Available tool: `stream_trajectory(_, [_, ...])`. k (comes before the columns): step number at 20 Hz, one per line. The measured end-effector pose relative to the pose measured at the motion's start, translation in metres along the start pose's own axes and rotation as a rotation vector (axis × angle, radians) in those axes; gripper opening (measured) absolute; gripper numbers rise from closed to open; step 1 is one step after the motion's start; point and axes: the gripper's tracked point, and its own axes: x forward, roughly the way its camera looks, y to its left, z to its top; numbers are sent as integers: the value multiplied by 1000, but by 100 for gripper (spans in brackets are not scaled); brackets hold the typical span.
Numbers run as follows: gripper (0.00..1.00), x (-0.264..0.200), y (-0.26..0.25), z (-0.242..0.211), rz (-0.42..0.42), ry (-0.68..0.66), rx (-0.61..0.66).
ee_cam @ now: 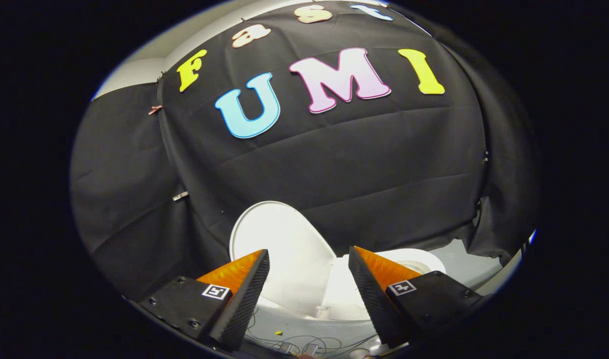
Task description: Open the toilet lid.
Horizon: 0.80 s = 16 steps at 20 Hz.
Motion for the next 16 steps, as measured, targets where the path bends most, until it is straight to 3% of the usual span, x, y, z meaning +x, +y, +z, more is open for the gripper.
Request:
stream_trajectory(11, [99,-2,-138,-36,-83,-237,-286])
stream_trajectory(16, [98,-27,-166,-9,-133,-413,-329])
